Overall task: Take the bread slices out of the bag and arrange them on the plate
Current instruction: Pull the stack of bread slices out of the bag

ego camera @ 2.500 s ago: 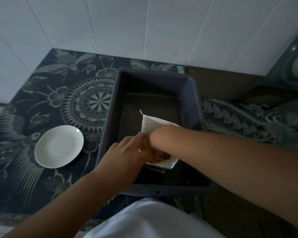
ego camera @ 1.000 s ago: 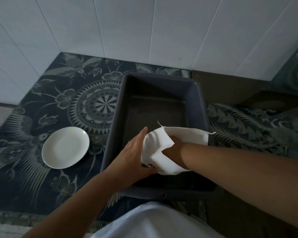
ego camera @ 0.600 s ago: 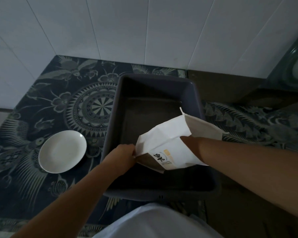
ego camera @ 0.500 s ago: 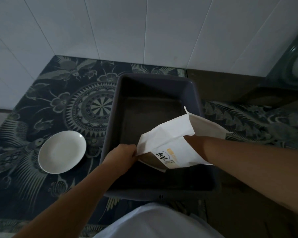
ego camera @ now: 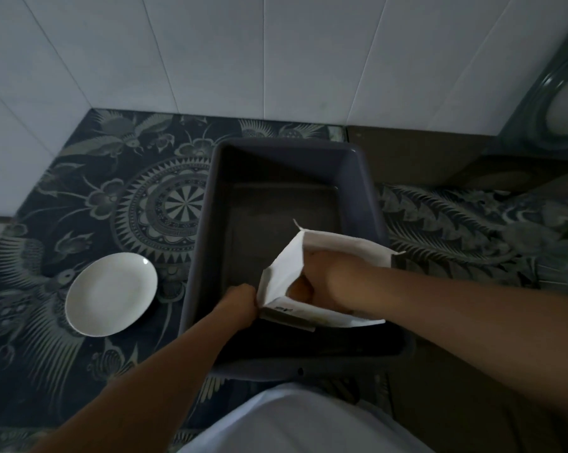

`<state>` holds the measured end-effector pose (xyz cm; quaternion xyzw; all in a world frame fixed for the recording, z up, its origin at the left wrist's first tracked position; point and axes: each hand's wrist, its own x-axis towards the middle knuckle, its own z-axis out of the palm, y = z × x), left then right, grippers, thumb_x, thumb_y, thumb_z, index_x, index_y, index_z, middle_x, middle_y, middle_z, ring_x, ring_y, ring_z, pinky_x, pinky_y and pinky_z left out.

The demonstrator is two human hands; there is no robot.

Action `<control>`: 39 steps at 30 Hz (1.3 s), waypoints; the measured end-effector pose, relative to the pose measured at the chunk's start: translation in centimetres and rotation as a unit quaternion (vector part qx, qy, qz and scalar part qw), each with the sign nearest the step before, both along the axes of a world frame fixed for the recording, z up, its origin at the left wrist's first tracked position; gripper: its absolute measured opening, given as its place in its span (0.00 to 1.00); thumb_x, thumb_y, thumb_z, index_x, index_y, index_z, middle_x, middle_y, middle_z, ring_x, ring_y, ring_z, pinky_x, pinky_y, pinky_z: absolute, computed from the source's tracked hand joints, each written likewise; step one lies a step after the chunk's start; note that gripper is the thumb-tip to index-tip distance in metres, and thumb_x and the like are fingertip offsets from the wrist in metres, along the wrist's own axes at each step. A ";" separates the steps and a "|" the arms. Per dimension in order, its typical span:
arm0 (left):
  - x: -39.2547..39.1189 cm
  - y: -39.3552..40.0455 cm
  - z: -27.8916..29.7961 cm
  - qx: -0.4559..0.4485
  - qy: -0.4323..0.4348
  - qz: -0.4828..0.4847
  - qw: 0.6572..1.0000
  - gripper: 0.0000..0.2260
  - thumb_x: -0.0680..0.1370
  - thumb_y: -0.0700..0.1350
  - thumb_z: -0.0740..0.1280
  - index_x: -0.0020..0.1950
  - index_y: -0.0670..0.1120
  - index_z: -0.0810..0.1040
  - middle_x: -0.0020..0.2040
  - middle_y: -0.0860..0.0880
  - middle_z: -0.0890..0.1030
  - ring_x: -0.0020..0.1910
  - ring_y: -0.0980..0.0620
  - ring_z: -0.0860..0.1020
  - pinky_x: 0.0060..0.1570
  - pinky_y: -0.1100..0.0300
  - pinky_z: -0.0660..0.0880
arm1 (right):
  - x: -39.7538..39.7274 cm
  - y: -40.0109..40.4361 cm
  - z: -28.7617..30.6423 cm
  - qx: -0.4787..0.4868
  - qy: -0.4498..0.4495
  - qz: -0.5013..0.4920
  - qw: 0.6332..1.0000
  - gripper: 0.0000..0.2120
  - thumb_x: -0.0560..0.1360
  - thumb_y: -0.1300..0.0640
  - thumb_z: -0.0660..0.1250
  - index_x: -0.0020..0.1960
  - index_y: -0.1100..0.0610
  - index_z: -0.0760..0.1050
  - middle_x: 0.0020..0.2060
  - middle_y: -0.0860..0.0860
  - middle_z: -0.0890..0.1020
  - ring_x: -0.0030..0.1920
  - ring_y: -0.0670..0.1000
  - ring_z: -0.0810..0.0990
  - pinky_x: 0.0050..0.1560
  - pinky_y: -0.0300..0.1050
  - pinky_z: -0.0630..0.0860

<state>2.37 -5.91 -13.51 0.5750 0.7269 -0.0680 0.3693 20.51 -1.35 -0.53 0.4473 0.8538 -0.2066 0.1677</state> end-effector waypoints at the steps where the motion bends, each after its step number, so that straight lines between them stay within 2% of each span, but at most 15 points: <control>1: 0.2 0.1 -0.2 -0.007 -0.008 0.006 1.000 0.12 0.80 0.42 0.62 0.59 0.39 0.79 0.60 0.38 0.82 0.59 0.40 0.80 0.58 0.52 0.76 | -0.1 -0.2 0.3 0.015 0.020 0.024 0.999 0.08 0.77 0.55 0.65 0.54 0.56 0.73 0.40 0.49 0.73 0.40 0.51 0.73 0.39 0.43 0.70; 4: 0.7 0.1 -0.9 -0.014 -0.048 0.052 0.997 0.13 0.80 0.43 0.64 0.63 0.39 0.77 0.62 0.39 0.80 0.60 0.41 0.78 0.62 0.50 0.74 | -0.5 -0.3 1.1 0.026 0.009 0.081 0.996 0.08 0.76 0.54 0.65 0.52 0.57 0.71 0.40 0.50 0.78 0.40 0.52 0.79 0.45 0.51 0.78; 5: 0.8 0.0 -1.1 -0.004 -0.052 0.069 0.996 0.15 0.80 0.42 0.65 0.64 0.39 0.77 0.64 0.39 0.79 0.62 0.40 0.78 0.64 0.50 0.73 | -0.6 -0.1 1.3 0.045 0.004 0.096 0.994 0.09 0.76 0.53 0.65 0.53 0.56 0.72 0.39 0.50 0.78 0.39 0.51 0.79 0.41 0.49 0.78; 7: 1.0 0.0 -1.3 0.011 -0.061 0.086 0.994 0.15 0.79 0.42 0.67 0.63 0.37 0.76 0.64 0.39 0.78 0.63 0.40 0.77 0.63 0.52 0.73 | -0.8 -0.1 1.7 0.103 0.001 0.121 0.987 0.10 0.76 0.52 0.65 0.55 0.55 0.71 0.35 0.47 0.75 0.33 0.47 0.74 0.30 0.42 0.69; 9: 1.1 0.0 -1.6 0.002 -0.080 0.068 0.994 0.12 0.80 0.42 0.65 0.60 0.37 0.77 0.62 0.38 0.79 0.60 0.42 0.78 0.61 0.55 0.74 | -0.9 -0.1 2.2 0.125 -0.001 0.128 0.984 0.10 0.77 0.54 0.64 0.56 0.55 0.71 0.33 0.45 0.71 0.31 0.43 0.70 0.27 0.39 0.61; 13: 1.1 0.2 -1.8 -0.021 -0.078 0.054 0.995 0.11 0.79 0.43 0.65 0.60 0.41 0.78 0.60 0.41 0.80 0.58 0.44 0.79 0.61 0.53 0.76 | -1.1 0.9 3.9 0.046 -0.013 0.103 0.994 0.18 0.75 0.55 0.68 0.63 0.55 0.70 0.43 0.44 0.75 0.40 0.46 0.75 0.38 0.41 0.71; 17: 0.6 0.1 -1.9 -0.048 -0.039 0.022 0.998 0.15 0.77 0.46 0.66 0.63 0.44 0.78 0.62 0.41 0.80 0.59 0.44 0.79 0.59 0.53 0.76 | -0.7 1.5 5.6 0.117 -0.020 0.105 0.987 0.23 0.70 0.49 0.71 0.60 0.50 0.66 0.36 0.43 0.70 0.33 0.43 0.70 0.27 0.41 0.61; 24: 1.0 -0.1 -1.3 -0.059 -0.013 -0.033 0.998 0.16 0.80 0.43 0.65 0.67 0.44 0.76 0.66 0.41 0.78 0.63 0.44 0.77 0.64 0.51 0.73 | 0.1 3.2 9.0 0.094 -0.039 0.096 0.990 0.29 0.66 0.44 0.73 0.60 0.48 0.64 0.39 0.43 0.71 0.35 0.44 0.73 0.26 0.41 0.65; 28: 0.1 -0.5 2.7 0.000 0.023 -0.079 0.997 0.19 0.80 0.42 0.63 0.71 0.44 0.70 0.67 0.42 0.77 0.63 0.44 0.77 0.64 0.52 0.73 | -0.1 3.8 10.7 0.084 -0.045 0.103 0.990 0.28 0.66 0.45 0.74 0.59 0.48 0.65 0.39 0.44 0.72 0.36 0.45 0.74 0.28 0.41 0.67; 31: -2.3 -1.1 7.3 0.049 -0.004 -0.028 0.998 0.20 0.79 0.44 0.64 0.70 0.45 0.67 0.64 0.41 0.78 0.60 0.43 0.78 0.59 0.51 0.75 | -0.4 4.3 11.9 0.070 -0.042 0.108 0.991 0.30 0.66 0.44 0.75 0.62 0.48 0.65 0.41 0.43 0.72 0.38 0.45 0.74 0.29 0.40 0.68; 33: -4.2 -1.4 10.5 0.133 -0.023 0.044 0.990 0.18 0.80 0.44 0.64 0.70 0.44 0.70 0.55 0.41 0.81 0.51 0.44 0.81 0.51 0.53 0.77 | -0.6 4.6 12.8 0.069 -0.040 0.117 0.990 0.31 0.66 0.43 0.76 0.62 0.48 0.65 0.42 0.43 0.73 0.39 0.44 0.74 0.29 0.40 0.68; 35: -5.5 -1.7 13.5 0.267 -0.074 0.110 0.955 0.15 0.79 0.45 0.65 0.65 0.44 0.74 0.44 0.49 0.82 0.42 0.49 0.81 0.45 0.53 0.78 | -0.9 5.0 13.8 0.074 -0.038 0.128 0.988 0.31 0.65 0.43 0.77 0.61 0.47 0.65 0.43 0.43 0.73 0.40 0.44 0.74 0.31 0.41 0.69; 36: -5.8 -1.7 14.8 0.324 -0.116 0.131 0.930 0.17 0.77 0.48 0.68 0.64 0.45 0.75 0.44 0.53 0.81 0.44 0.50 0.81 0.46 0.55 0.77 | -1.1 5.2 14.4 0.078 -0.040 0.136 0.987 0.31 0.65 0.43 0.77 0.60 0.47 0.65 0.43 0.43 0.73 0.40 0.44 0.73 0.31 0.41 0.69; 37: -5.7 -1.8 16.2 0.357 -0.177 0.137 0.907 0.22 0.74 0.53 0.70 0.66 0.46 0.75 0.49 0.53 0.82 0.51 0.51 0.81 0.51 0.55 0.76 | -1.4 5.4 15.0 0.083 -0.043 0.144 0.985 0.30 0.64 0.42 0.77 0.59 0.46 0.65 0.43 0.42 0.73 0.40 0.43 0.73 0.31 0.41 0.68; 39: -4.7 -1.6 18.5 0.354 -0.297 0.095 0.882 0.38 0.68 0.63 0.72 0.72 0.48 0.67 0.66 0.51 0.76 0.68 0.53 0.73 0.63 0.53 0.71 | -2.0 5.8 16.5 0.077 -0.052 0.151 0.984 0.30 0.64 0.41 0.77 0.56 0.43 0.63 0.42 0.41 0.72 0.40 0.43 0.72 0.33 0.41 0.68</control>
